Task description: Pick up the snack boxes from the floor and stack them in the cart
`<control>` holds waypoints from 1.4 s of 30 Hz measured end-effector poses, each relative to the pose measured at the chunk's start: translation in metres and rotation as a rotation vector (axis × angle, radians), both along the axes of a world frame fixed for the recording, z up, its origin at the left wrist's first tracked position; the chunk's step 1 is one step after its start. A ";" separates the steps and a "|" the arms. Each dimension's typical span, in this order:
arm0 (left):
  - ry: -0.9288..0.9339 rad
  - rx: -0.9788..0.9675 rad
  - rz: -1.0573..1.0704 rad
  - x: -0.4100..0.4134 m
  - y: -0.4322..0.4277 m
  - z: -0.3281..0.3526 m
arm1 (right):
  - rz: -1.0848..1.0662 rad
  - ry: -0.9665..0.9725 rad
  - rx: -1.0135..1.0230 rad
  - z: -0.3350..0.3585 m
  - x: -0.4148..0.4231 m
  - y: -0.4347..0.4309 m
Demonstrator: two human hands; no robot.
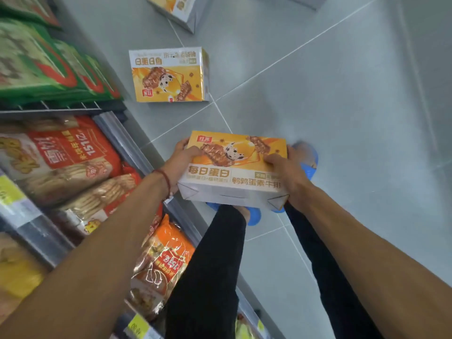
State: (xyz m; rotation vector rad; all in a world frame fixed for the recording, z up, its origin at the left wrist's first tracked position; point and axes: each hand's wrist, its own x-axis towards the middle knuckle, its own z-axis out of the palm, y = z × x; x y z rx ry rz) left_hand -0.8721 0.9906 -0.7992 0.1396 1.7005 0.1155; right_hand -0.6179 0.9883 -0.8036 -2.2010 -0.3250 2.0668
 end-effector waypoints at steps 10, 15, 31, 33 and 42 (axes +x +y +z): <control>-0.022 0.163 0.168 0.074 0.017 0.177 | -0.121 0.016 0.141 0.184 0.075 0.015; 0.028 0.256 0.048 0.100 0.013 0.255 | -0.199 0.011 0.145 0.257 0.098 0.004; -0.241 0.276 -0.160 0.163 0.002 0.411 | -0.525 0.031 0.449 0.415 0.141 -0.091; -0.286 0.332 -0.255 0.178 -0.001 0.428 | -0.587 0.002 0.491 0.431 0.148 -0.113; -0.335 0.541 -0.610 0.268 -0.043 0.485 | -0.851 -0.177 0.617 0.477 0.193 -0.206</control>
